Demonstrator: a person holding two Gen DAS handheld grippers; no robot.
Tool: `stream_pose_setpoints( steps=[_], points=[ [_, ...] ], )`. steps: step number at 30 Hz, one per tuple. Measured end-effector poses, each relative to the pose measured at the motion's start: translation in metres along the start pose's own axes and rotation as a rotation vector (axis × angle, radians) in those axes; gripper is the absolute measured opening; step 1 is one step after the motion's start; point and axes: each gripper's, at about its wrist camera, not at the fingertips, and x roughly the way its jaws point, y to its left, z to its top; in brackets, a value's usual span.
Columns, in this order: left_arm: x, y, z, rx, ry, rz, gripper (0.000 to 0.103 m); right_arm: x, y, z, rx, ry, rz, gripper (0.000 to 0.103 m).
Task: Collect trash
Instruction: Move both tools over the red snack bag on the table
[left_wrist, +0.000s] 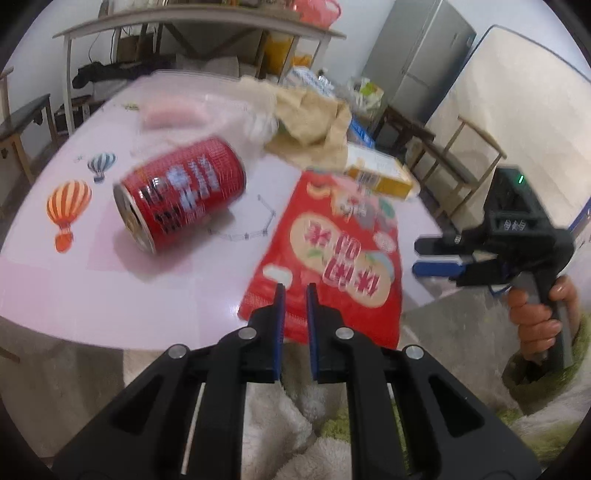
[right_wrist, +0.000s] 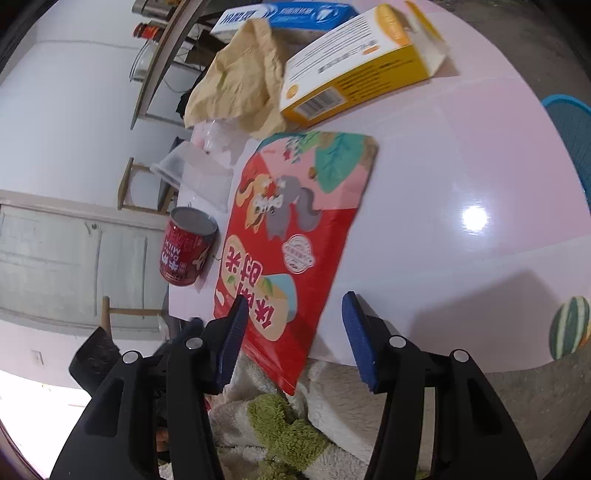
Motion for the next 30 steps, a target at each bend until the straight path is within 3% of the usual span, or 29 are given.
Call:
stream_pose_setpoints(
  steps=[3, 6, 10, 15, 22, 26, 30],
  points=[
    [0.010, -0.001, 0.010, 0.007, 0.015, -0.014, 0.010, -0.001, -0.005, 0.001, 0.017, -0.002, 0.020, 0.052],
    [0.034, -0.005, 0.018, 0.037, 0.057, 0.018, 0.010, 0.003, -0.003, 0.002, 0.018, 0.006, 0.030, 0.052],
    [0.054, -0.010, 0.018, 0.061, 0.119, 0.027, 0.010, 0.013, -0.005, -0.001, 0.042, 0.034, 0.096, 0.053],
    [0.057, -0.015, 0.015, 0.094, 0.130, 0.038, 0.010, 0.022, -0.005, -0.002, 0.067, 0.059, 0.160, 0.053],
    [0.056, -0.009, 0.017, 0.082, 0.132, 0.033, 0.009, 0.032, -0.026, -0.003, 0.210, 0.118, 0.401, 0.054],
    [0.056, -0.007, 0.016, 0.082, 0.133, 0.020, 0.009, 0.027, -0.022, -0.001, 0.191, 0.066, 0.330, 0.054],
    [0.056, -0.005, 0.016, 0.069, 0.138, -0.017, 0.008, 0.016, -0.004, 0.005, 0.100, -0.021, 0.171, 0.054]
  ],
)
